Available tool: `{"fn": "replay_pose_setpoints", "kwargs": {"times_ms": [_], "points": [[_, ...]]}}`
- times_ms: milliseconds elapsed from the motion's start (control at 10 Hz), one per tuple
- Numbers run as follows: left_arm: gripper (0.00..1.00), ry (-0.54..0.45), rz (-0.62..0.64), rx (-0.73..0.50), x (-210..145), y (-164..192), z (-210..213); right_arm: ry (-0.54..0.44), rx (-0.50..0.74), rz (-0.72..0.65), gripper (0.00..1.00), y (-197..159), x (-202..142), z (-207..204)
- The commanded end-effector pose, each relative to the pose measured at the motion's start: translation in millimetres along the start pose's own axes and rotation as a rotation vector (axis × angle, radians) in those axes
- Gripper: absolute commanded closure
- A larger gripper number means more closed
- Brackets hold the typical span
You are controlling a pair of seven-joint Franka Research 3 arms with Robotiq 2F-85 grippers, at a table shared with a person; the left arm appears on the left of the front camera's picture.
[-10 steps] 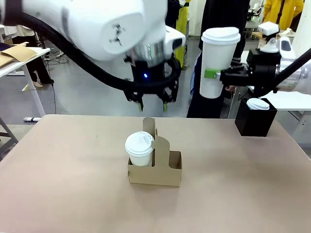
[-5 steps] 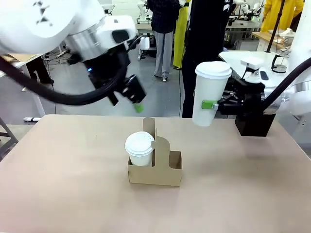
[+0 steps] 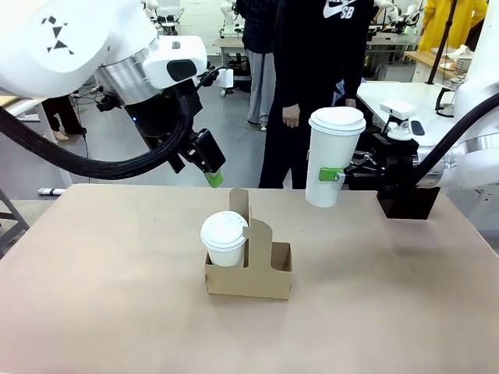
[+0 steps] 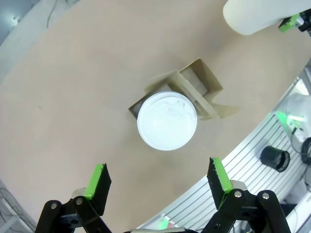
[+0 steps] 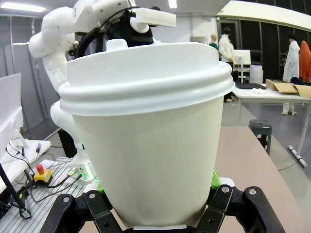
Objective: Pour a drink into a cup and package it in a carrier.
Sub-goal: Insert the held 600 ml Paper Cup into the Cup Carrier.
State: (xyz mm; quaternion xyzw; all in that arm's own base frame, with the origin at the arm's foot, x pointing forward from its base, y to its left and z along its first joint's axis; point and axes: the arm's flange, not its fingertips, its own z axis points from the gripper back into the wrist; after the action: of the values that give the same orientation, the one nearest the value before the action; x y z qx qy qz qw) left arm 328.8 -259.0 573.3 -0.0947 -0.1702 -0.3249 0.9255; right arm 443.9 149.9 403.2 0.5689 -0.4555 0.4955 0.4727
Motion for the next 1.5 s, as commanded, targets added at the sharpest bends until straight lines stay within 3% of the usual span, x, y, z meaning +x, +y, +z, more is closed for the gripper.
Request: {"fn": "replay_pose_setpoints", "kwargs": {"times_ms": [0,100,300,500,700,1000,1100,1400], "points": [[0.00,0.002,-0.010,0.002,-5,2,-2,0.000,0.001,-0.002,0.20,0,-1,0],[0.00,-0.031,-0.022,-0.001,-11,15,-6,-0.016,0.053,0.010,0.20,-13,-11,-16],[0.00,-0.077,-0.163,-0.013,-31,35,-15,-0.019,0.124,0.035,0.20,-29,-30,-42],[0.00,-0.172,-0.340,-0.077,-51,57,-20,-0.019,0.220,0.028,0.20,-34,-49,-65],[0.00,-0.219,-0.419,-0.195,-74,91,-24,-0.008,0.256,0.005,0.20,-36,-70,-78],[0.00,-0.212,-0.324,-0.251,-82,111,-38,0.023,0.327,0.024,0.20,-28,-91,-84],[0.00,-0.218,-0.406,-0.186,-81,102,-31,0.032,0.345,0.025,0.20,-25,-97,-87],[0.00,-0.218,-0.406,-0.186,-81,102,-31,0.027,0.356,0.040,0.20,-20,-111,-94]]}}
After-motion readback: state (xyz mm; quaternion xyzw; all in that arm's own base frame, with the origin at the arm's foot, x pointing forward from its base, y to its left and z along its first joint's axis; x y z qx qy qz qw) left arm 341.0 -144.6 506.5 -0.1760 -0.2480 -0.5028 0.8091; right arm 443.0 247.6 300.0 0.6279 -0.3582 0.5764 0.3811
